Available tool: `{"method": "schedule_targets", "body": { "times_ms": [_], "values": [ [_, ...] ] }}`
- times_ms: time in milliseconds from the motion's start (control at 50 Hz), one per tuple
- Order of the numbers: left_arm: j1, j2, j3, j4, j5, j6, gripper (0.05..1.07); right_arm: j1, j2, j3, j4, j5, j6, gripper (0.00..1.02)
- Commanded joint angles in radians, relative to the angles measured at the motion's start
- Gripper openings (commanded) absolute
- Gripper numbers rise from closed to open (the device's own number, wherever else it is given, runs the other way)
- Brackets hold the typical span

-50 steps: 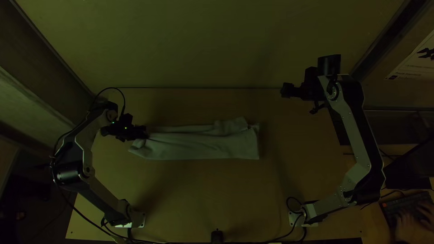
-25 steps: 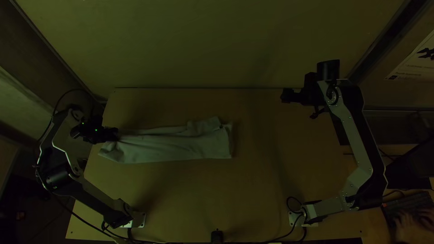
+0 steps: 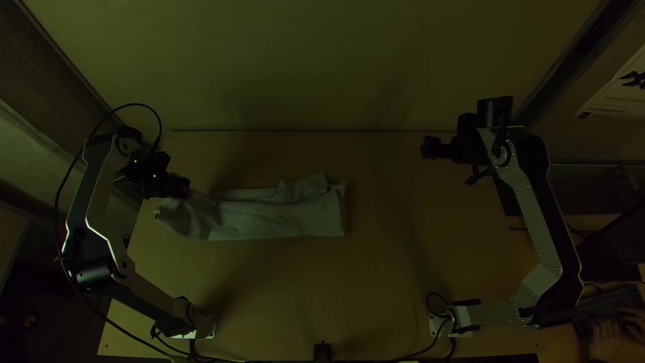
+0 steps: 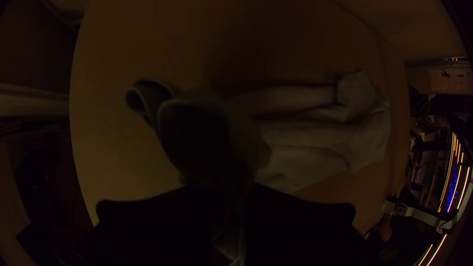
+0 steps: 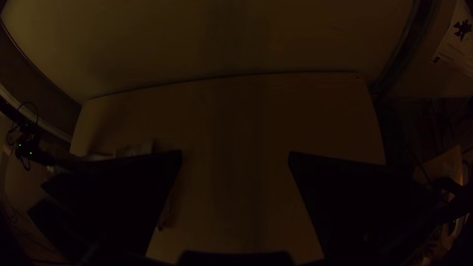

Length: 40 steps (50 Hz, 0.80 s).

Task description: Fold the t-shirt

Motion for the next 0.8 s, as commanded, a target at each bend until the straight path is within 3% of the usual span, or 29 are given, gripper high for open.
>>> {"method": "schedule_targets", "body": {
  "times_ms": [0,180,780],
  "values": [
    [-0.055,-0.027,0.073,-0.052,-0.012,-0.047,0.08,-0.009,-0.04,-0.032,0.005,0.006,0.009,0.99],
    [-0.185,-0.029,0.16,-0.087,-0.089,-0.105,0.08,-0.018,-0.066,-0.063,0.006,0.005,0.012,0.99],
    [-0.55,0.078,0.318,-0.089,-0.092,-0.308,0.08,-0.055,-0.173,-0.181,0.052,0.006,0.046,0.99]
  ]
}}
